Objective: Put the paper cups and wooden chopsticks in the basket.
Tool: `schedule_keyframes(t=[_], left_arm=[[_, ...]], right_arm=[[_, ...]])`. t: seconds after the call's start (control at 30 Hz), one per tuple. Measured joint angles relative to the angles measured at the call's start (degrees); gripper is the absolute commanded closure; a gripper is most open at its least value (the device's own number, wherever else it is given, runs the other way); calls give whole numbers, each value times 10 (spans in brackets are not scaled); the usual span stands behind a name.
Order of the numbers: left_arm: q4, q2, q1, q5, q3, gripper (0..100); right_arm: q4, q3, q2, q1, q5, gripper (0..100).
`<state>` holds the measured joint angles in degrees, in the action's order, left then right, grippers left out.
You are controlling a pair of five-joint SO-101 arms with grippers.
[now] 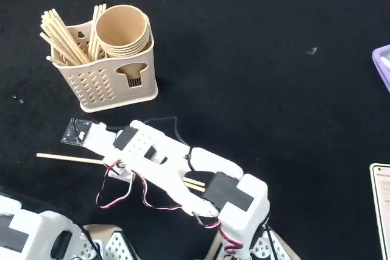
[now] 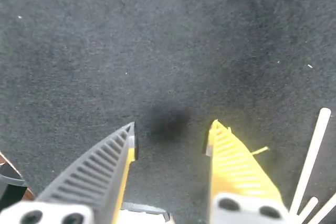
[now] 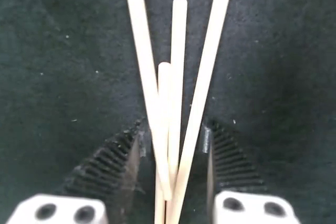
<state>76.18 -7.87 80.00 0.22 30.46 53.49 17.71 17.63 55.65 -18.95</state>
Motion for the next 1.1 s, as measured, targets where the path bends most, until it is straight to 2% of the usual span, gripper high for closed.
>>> schedule_keyframes(t=[0.33, 0.47, 0.53, 0.63, 0.8, 1.1], left_arm=[[0, 0, 0, 0, 0, 777], [0, 0, 0, 0, 0, 777], [0, 0, 0, 0, 0, 777], [0, 0, 0, 0, 0, 777], [0, 0, 0, 0, 0, 777], [0, 0, 0, 0, 0, 777]], right_arm=[[18, -14, 0, -1, -1, 821], [22, -44, 19, -9, -1, 753], [27, -65, 47, -18, 1, 756], [51, -98, 76, -18, 1, 821], [75, -126, 87, -18, -1, 992], [75, -130, 88, -6, -1, 988]])
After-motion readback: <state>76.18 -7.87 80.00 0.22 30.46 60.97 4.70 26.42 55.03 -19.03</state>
